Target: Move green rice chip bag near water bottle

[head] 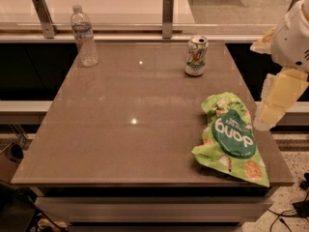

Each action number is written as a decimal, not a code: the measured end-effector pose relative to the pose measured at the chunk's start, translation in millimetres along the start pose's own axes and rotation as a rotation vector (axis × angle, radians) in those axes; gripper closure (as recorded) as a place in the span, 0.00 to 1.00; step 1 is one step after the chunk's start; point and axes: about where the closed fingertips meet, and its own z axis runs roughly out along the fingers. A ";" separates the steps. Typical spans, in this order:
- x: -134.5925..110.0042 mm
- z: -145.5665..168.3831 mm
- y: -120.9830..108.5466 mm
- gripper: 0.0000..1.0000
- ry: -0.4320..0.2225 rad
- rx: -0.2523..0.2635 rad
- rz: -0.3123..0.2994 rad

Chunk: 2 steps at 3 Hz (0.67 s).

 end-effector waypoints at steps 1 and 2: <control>-3.5 51.2 -2.4 0.00 -0.029 -0.103 0.009; 2.0 101.2 1.5 0.00 -0.024 -0.201 0.046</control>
Offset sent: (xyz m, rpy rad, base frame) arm 0.0426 0.0223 -0.1562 0.1031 0.3318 -0.0058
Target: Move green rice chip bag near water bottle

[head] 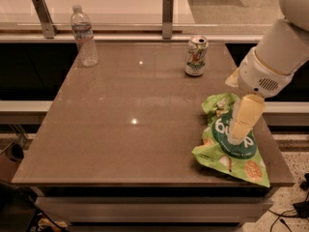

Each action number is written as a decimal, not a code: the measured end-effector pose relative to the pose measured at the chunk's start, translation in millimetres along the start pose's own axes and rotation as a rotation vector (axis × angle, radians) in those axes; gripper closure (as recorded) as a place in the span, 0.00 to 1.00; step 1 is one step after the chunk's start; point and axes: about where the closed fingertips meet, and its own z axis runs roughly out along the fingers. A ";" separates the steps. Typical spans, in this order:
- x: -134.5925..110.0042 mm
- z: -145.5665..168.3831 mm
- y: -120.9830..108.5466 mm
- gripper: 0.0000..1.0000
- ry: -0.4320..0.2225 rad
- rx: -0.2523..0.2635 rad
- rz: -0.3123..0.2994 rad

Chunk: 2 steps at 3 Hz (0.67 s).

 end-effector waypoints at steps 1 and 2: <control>13.2 37.7 1.8 0.00 -0.001 -0.066 0.053; 22.1 55.6 8.1 0.00 -0.010 -0.100 0.080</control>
Offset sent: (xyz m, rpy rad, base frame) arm -0.0172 -0.0096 -0.0992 0.0823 0.1853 -0.0790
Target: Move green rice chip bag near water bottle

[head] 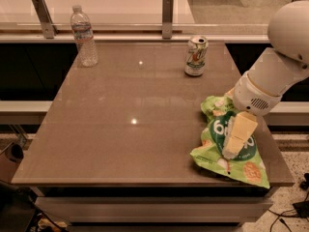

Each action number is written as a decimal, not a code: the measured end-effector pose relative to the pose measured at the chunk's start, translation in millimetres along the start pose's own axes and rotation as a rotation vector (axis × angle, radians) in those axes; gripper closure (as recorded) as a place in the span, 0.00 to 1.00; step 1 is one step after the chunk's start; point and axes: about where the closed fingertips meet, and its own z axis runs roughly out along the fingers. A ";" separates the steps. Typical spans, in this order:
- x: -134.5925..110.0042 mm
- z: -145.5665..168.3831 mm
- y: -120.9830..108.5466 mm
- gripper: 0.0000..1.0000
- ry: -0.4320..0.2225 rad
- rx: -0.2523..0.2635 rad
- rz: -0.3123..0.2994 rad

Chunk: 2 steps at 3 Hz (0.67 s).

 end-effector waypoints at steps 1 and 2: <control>-0.2 -0.6 0.0 0.00 0.000 0.000 0.000; -0.8 -0.6 0.4 0.16 0.000 0.001 -0.001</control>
Offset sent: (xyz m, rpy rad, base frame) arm 0.0000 0.0000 0.0006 0.0000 0.0000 0.0000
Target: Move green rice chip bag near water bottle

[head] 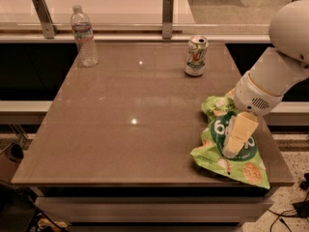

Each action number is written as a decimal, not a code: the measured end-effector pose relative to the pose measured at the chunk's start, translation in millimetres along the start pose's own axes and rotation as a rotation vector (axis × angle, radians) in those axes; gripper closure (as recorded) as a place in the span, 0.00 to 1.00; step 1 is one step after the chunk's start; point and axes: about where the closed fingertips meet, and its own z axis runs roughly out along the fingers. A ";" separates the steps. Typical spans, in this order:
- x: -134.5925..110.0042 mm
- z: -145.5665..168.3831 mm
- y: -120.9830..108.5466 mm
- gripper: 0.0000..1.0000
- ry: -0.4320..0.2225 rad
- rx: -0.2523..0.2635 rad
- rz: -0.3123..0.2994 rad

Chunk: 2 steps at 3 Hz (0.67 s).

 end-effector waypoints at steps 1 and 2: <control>-0.6 0.0 0.3 0.39 0.000 0.001 -0.001; -1.2 -2.1 0.5 0.62 0.000 0.001 -0.001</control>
Offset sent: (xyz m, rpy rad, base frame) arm -0.0001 0.0006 0.0002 -0.0005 -0.0016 0.0007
